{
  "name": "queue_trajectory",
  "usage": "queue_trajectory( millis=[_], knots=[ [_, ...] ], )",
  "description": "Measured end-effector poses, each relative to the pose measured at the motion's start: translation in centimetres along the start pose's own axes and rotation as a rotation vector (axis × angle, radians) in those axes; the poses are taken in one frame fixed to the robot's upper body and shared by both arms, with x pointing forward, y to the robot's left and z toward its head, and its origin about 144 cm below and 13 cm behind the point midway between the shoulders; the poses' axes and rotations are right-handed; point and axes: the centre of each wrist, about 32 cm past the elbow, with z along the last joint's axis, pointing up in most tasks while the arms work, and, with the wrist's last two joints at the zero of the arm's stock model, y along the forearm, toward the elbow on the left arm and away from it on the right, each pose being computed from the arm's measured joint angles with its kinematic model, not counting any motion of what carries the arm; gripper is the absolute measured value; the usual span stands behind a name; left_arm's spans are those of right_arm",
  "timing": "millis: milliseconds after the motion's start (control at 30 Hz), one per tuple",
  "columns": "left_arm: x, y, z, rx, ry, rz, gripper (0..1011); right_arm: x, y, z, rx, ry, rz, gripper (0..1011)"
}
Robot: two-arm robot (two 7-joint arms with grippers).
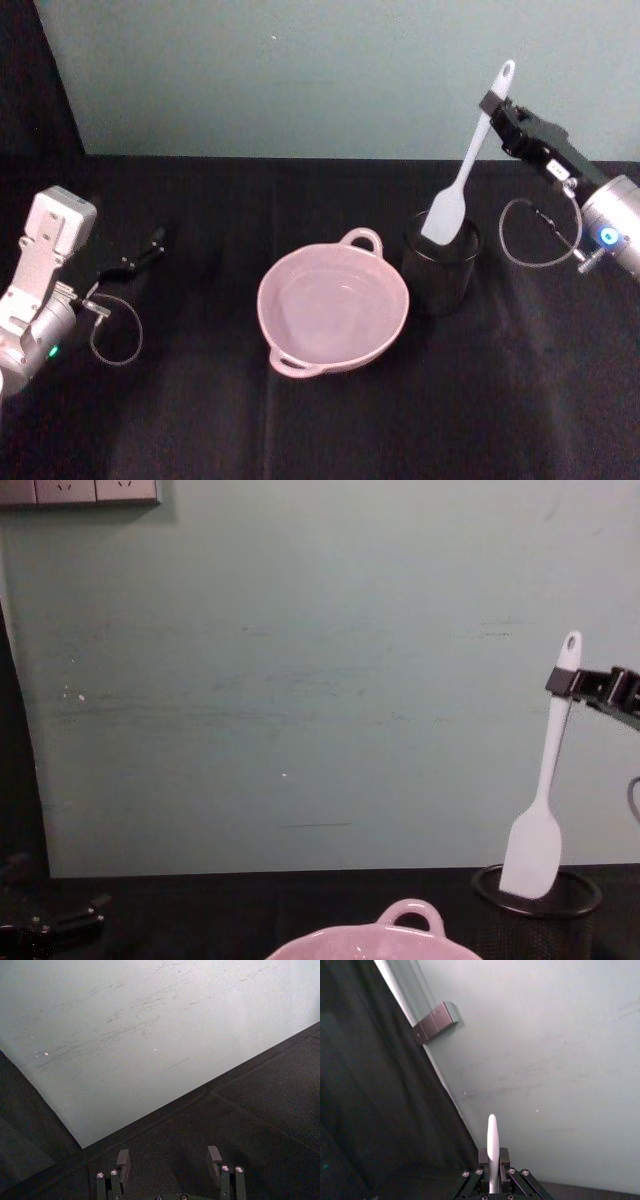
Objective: Use the one hand to pick up the spoon and stir the clear water in the bowl.
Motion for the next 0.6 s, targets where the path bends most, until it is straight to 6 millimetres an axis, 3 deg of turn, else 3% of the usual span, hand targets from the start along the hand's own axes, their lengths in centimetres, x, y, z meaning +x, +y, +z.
queue_trajectory(
  millis=[600],
  knots=[
    [0.0, 0.0, 0.0, 0.0, 0.0, 0.0, 1011, 1.3, -0.5, -3.2, -0.073, 0.047, -0.012, 120]
  ],
)
